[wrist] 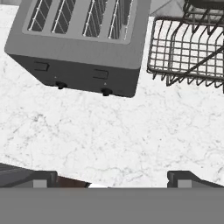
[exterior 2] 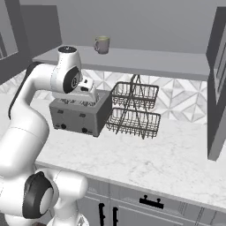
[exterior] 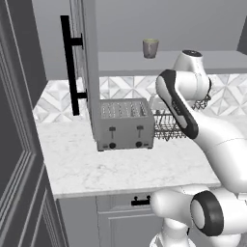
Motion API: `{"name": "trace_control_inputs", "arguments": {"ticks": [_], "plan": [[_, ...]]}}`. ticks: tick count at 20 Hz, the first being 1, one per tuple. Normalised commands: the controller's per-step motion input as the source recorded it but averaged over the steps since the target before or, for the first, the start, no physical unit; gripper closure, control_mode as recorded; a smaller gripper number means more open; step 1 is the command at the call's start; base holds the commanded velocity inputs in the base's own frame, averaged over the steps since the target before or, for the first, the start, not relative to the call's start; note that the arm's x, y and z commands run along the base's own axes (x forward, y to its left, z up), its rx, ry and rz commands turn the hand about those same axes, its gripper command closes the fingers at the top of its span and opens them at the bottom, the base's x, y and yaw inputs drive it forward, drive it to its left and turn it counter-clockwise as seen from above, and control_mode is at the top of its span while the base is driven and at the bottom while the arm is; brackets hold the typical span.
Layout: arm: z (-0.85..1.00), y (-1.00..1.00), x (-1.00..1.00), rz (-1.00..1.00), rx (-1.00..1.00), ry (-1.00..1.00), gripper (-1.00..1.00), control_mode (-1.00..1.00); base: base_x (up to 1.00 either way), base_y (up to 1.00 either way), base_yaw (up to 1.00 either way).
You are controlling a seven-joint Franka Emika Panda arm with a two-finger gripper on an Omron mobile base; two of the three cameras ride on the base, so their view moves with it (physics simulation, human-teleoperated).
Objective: Gather all objects into one cabinet and sort the glasses and bowls to opposite sides.
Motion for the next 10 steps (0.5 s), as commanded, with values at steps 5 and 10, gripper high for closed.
{"name": "trace_control_inputs", "arguments": {"ticks": [5, 10], "plan": [[0.0, 0.0, 0.0, 0.0, 0.0, 0.0, -1.0, 1.0, 0.17, 0.09, 0.0], [0.0, 0.0, 0.0, 0.0, 0.0, 0.0, -1.0, 1.0, 0.75, -0.04, -0.01]]}}
